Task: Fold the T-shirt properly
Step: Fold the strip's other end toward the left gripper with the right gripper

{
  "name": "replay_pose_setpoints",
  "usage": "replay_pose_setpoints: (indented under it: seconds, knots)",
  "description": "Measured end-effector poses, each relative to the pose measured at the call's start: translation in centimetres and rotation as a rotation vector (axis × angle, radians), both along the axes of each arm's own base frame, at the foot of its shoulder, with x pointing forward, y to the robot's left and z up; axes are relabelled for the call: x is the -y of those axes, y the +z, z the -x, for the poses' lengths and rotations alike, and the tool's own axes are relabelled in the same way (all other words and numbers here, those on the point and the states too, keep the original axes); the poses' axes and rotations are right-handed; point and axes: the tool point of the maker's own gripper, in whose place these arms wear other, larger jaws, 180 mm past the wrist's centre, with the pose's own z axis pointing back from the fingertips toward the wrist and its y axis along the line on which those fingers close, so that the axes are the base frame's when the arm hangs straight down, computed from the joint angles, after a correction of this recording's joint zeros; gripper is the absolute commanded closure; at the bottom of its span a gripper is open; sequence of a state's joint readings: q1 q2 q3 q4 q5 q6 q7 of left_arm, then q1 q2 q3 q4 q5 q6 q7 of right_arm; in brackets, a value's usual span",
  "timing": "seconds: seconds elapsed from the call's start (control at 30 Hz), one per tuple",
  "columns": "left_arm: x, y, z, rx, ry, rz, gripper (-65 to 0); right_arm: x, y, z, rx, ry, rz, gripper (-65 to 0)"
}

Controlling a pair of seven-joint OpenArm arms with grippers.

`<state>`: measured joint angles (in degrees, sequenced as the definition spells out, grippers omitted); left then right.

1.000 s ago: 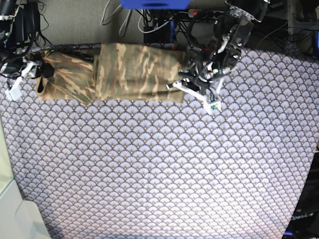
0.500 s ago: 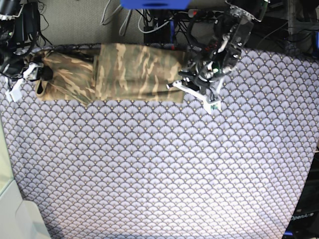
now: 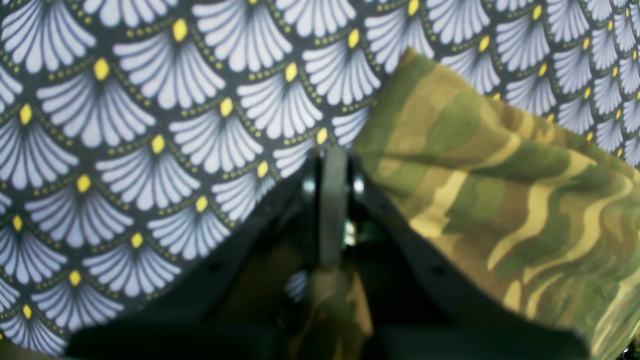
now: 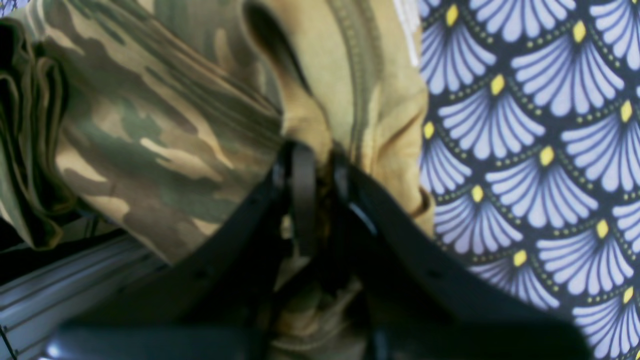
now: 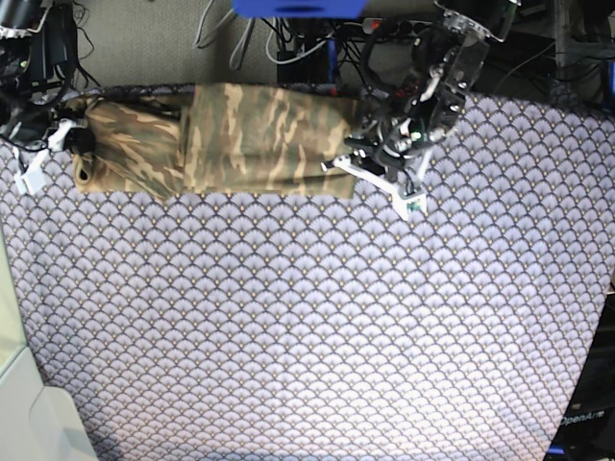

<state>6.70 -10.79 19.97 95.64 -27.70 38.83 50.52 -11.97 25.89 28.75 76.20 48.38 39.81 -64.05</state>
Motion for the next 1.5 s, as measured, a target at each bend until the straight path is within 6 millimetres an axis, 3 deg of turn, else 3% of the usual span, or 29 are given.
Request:
replay_pose_setpoints:
  seconds: [0.23,0.47,0.7,0.9,1.13,1.3,1.43,1.5]
  knots:
    - [0.0,0.0,0.0,0.000,0.000,0.000,-1.3,-0.7,0.6,0.3,0.000,0.019,-0.029,0.0]
    - [0.0,0.0,0.1,-0.004,0.000,0.001,-1.3,-4.7,6.1,-1.1,0.151,0.177,-0.024,0.0]
    - [0.0,-0.1,0.1,-0.006,-0.001,-0.001,-1.3,-6.7,7.2,-0.4,0.149,0.233,0.013,0.0]
    - [0.0,0.0,0.1,-0.005,-0.001,-0.001,-1.3,-9.3,9.4,-0.6,0.216,0.292,0.042,0.0]
    - [0.0,-0.1,0.2,-0.007,-0.002,-0.001,-1.3,-12.3,9.3,-0.6,0.244,0.272,-0.038,0.0]
    - [-0.5,0.7,1.1,-0.016,-0.014,0.001,-1.3,-16.3,8.9,-0.5,0.245,0.342,-0.123,0.0]
    - [-0.8,1.6,1.5,-0.032,-0.011,0.027,-1.3,-17.7,9.0,-0.9,0.256,0.349,-0.152,0.0]
    - [-1.8,2.5,0.7,-0.003,0.023,0.025,-1.3,-18.7,9.3,-1.4,0.272,0.373,-0.165,0.0]
